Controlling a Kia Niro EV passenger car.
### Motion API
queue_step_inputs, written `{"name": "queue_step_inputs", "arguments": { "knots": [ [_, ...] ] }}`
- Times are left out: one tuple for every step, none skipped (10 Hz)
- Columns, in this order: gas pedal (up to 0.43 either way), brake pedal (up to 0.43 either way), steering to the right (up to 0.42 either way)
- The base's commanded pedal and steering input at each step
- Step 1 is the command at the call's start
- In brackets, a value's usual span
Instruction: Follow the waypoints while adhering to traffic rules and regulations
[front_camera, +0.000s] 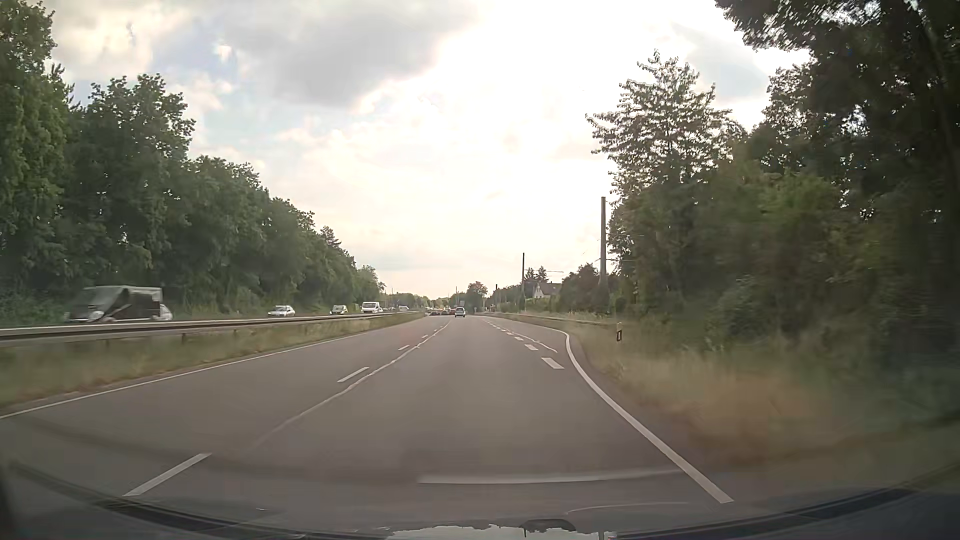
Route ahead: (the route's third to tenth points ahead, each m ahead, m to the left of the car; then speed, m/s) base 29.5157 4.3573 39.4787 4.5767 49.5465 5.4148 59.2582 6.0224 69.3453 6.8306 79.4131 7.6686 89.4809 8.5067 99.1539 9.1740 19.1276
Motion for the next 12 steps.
{"name": "queue_step_inputs", "arguments": {
  "knots": [
    [0.079, 0.0, 0.006],
    [0.079, 0.0, 0.006],
    [0.079, 0.0, 0.006],
    [0.079, 0.0, 0.006],
    [0.079, 0.0, 0.006],
    [0.079, 0.0, 0.006],
    [0.079, 0.0, 0.006],
    [0.079, 0.0, 0.005],
    [0.079, 0.0, 0.004],
    [0.087, 0.0, 0.003],
    [0.087, 0.0, 0.001],
    [0.087, 0.0, 0.0]
  ]
}}
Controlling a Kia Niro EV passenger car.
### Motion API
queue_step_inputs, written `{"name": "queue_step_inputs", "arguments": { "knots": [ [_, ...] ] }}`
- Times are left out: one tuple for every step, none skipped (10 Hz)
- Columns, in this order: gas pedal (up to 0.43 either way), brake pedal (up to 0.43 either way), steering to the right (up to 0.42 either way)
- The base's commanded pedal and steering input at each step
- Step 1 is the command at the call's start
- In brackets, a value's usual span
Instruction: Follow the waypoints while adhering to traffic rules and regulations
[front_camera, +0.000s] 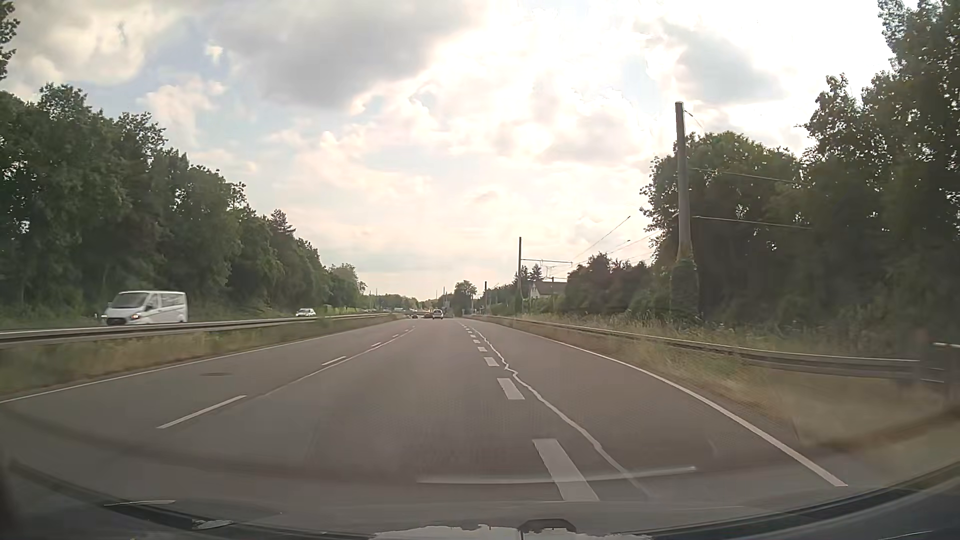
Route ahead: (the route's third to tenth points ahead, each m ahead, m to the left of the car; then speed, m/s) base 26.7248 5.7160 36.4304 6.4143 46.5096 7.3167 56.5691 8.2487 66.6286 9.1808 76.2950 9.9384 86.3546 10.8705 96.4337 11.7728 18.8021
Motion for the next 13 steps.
{"name": "queue_step_inputs", "arguments": {
  "knots": [
    [0.087, 0.0, -0.001],
    [0.087, 0.0, -0.002],
    [0.087, 0.0, -0.002],
    [0.087, 0.0, -0.002],
    [0.087, 0.0, -0.003],
    [0.087, 0.0, -0.004],
    [0.087, 0.0, -0.004],
    [0.087, 0.0, -0.004],
    [0.087, 0.0, -0.006],
    [0.087, 0.0, -0.008],
    [0.087, 0.0, -0.008],
    [0.087, 0.0, -0.008],
    [0.087, 0.0, -0.008]
  ]
}}
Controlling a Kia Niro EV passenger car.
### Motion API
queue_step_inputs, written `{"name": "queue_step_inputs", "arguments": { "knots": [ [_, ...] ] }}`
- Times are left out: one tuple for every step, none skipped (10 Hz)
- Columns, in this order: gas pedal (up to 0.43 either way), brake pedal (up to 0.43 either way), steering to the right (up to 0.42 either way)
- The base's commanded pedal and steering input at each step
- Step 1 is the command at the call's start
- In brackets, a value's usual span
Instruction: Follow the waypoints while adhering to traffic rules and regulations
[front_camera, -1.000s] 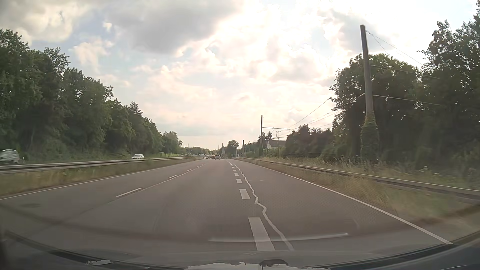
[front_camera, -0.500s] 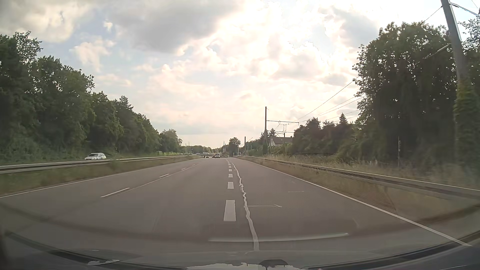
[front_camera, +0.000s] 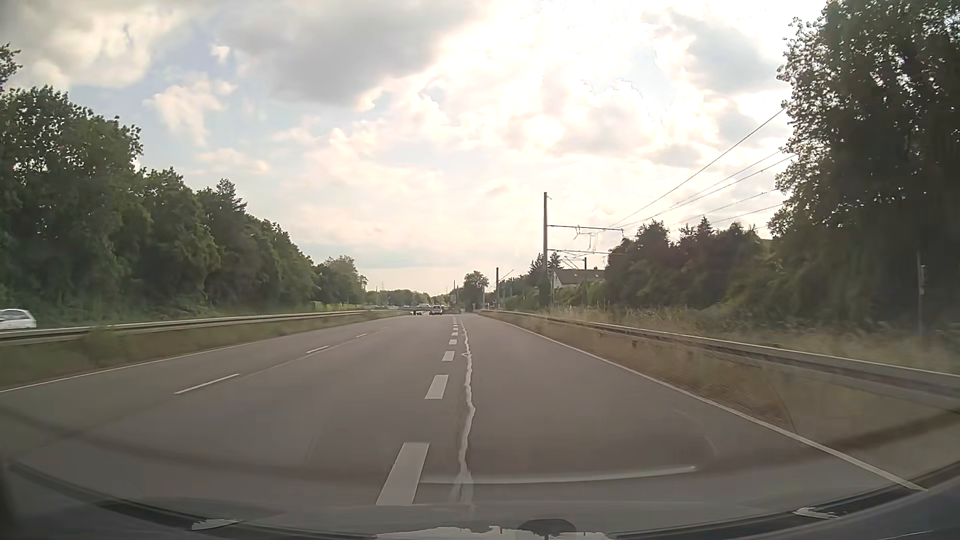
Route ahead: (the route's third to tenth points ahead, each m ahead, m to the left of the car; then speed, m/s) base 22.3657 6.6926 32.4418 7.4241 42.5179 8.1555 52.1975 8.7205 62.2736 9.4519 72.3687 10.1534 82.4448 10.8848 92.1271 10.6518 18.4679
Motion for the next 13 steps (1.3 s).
{"name": "queue_step_inputs", "arguments": {
  "knots": [
    [0.087, 0.0, -0.008],
    [0.087, 0.0, -0.008],
    [0.087, 0.0, -0.008],
    [0.087, 0.0, -0.008],
    [0.098, 0.0, -0.008],
    [0.098, 0.0, -0.008],
    [0.098, 0.0, -0.008],
    [0.098, 0.0, -0.008],
    [0.098, 0.0, -0.008],
    [0.098, 0.0, -0.008],
    [0.098, 0.0, -0.008],
    [0.098, 0.0, -0.008],
    [0.098, 0.0, -0.008]
  ]
}}
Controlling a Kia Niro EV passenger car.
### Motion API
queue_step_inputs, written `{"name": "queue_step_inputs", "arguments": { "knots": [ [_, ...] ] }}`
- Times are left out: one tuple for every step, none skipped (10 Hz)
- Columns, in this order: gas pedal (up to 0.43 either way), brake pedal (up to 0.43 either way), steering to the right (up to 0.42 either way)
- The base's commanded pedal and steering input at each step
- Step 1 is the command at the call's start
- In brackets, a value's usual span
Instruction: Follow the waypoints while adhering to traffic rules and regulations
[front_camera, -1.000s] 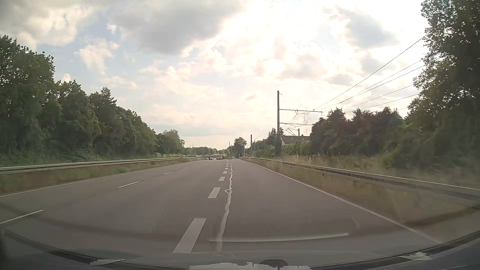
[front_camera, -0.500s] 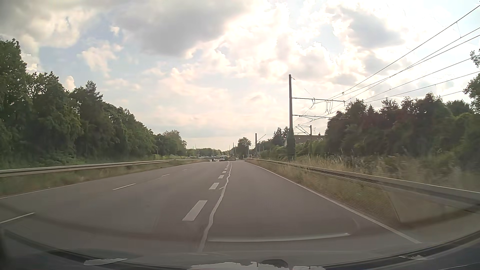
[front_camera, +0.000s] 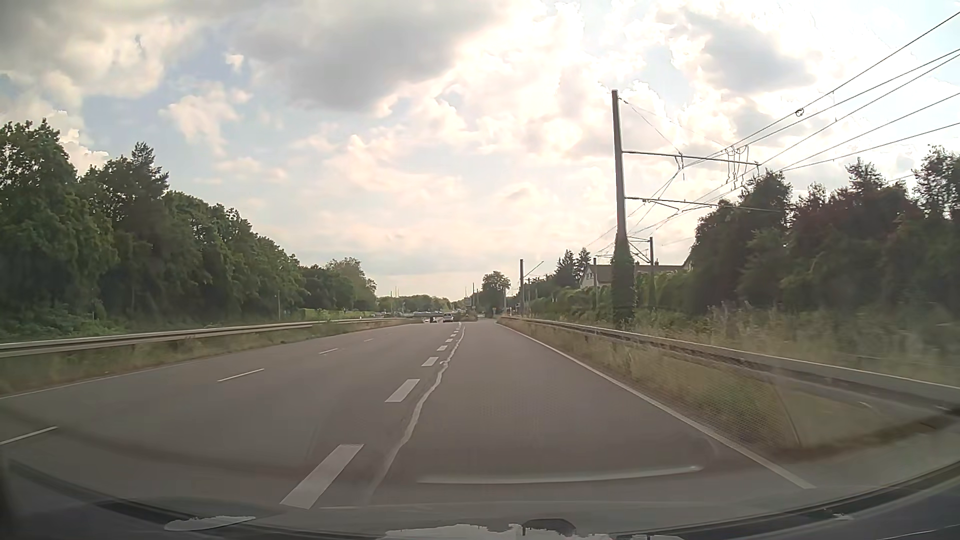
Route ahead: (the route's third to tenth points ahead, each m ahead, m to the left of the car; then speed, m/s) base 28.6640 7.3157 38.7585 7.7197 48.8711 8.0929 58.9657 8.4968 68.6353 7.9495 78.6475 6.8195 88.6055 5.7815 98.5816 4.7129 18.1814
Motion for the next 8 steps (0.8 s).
{"name": "queue_step_inputs", "arguments": {
  "knots": [
    [0.098, 0.0, -0.008],
    [0.098, 0.0, -0.008],
    [0.098, 0.0, -0.008],
    [0.098, 0.0, -0.008],
    [0.098, 0.0, -0.008],
    [0.098, 0.0, -0.008],
    [0.098, 0.0, -0.007],
    [0.098, 0.0, -0.007]
  ]
}}
